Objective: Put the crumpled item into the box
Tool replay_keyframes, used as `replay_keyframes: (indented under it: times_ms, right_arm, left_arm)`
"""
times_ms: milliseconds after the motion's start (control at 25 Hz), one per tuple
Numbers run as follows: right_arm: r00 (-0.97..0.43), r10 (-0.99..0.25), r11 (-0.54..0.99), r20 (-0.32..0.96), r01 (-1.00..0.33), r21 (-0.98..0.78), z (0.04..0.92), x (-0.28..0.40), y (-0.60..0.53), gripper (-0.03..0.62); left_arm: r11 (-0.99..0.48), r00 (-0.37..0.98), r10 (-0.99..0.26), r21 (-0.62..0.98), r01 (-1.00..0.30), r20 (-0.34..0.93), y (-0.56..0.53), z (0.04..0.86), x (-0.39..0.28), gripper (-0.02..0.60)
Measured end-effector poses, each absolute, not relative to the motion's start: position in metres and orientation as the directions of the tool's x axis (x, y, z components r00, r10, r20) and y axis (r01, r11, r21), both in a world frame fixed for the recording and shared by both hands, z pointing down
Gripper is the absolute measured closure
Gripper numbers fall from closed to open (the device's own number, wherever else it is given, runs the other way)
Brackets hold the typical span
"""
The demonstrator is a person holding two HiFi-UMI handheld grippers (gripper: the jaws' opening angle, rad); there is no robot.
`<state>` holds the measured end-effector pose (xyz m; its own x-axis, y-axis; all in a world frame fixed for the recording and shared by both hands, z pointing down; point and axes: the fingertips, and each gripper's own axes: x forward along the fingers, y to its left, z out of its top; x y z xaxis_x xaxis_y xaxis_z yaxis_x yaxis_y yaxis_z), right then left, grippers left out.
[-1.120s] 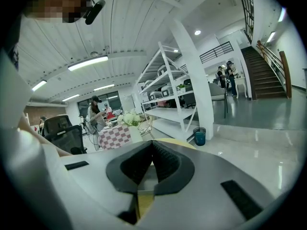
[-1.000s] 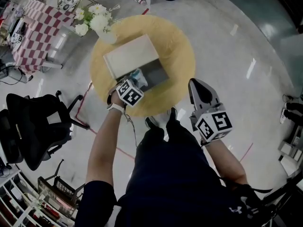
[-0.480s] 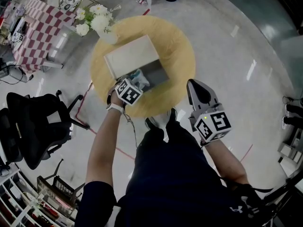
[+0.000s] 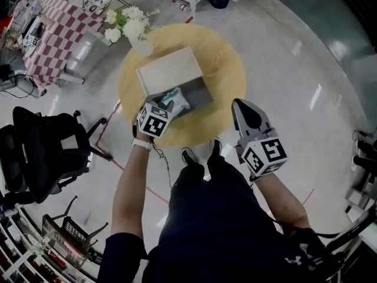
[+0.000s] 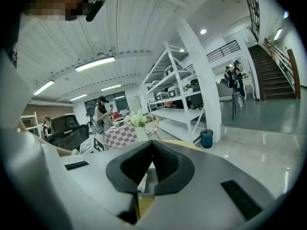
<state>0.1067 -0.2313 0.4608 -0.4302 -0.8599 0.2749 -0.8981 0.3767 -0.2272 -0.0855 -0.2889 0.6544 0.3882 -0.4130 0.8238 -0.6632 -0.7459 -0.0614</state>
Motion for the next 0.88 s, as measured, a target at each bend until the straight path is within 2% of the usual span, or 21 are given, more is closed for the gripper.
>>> replay_keyframes:
  times_ms: [200, 480, 760, 880]
  right_arm:
    - [-0.459, -0.853, 0.412, 0.247, -0.884, -0.219, 0.451, 0.097, -0.232, 0.592]
    - [-0.502, -0.839, 0.467, 0.207, -0.862, -0.200, 0.430, 0.083, -0.227, 0.592]
    - [-0.540, -0.825, 0.511, 0.166, -0.839, -0.188, 0.412, 0.068, -0.215, 0.592]
    - [-0.551, -0.820, 0.525, 0.155, -0.832, -0.178, 0.407, 0.063, -0.210, 0.592]
  left_arm:
    - [-0.670, 0.446, -0.529, -0.032, -0.742, 0.722, -0.287, 0.601, -0.091, 0.442]
    - [-0.526, 0.446, -0.739, -0.018, -0.850, 0.504, -0.279, 0.510, -0.105, 0.506]
    - [-0.499, 0.471, -0.815, 0.006, -0.867, 0.338, -0.246, 0.448, -0.101, 0.545]
    - [-0.468, 0.476, -0.839, 0.097, -0.879, 0.263, -0.232, 0.424, -0.107, 0.552]
